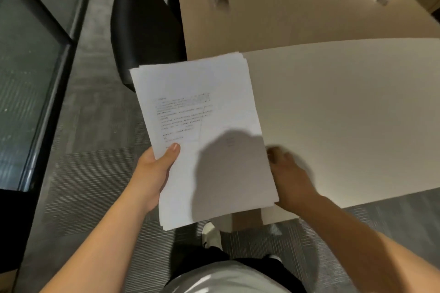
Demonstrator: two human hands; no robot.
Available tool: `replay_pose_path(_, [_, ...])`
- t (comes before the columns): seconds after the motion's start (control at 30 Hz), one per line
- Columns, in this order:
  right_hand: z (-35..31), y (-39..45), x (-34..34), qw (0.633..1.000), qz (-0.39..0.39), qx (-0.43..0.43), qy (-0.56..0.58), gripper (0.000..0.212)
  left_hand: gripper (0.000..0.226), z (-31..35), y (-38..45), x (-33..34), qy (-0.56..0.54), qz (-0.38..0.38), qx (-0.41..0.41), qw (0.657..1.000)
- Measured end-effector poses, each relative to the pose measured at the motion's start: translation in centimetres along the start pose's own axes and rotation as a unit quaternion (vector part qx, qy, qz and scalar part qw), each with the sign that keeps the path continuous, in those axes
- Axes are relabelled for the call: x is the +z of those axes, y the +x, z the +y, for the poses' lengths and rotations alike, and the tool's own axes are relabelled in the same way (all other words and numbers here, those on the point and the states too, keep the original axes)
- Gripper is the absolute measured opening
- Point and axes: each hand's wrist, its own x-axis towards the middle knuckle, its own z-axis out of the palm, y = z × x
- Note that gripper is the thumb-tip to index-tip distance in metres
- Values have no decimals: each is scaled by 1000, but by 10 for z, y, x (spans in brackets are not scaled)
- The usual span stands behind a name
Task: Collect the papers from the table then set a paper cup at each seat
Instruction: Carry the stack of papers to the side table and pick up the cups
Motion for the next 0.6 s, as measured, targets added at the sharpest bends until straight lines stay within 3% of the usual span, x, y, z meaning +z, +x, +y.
replay_pose_path(0.2, [64, -13, -32, 989, 76, 127, -21, 64, 27, -63, 6, 45, 91, -8, -83, 992])
replay_pose_path(0.3, [66, -8, -36, 992, 79, 97, -19, 67, 22, -88, 12, 64, 102, -15, -112, 988])
replay_pose_path(0.6, [78, -4, -19, 996, 49, 67, -40, 62, 30, -107, 28, 92, 193, 106, -97, 971])
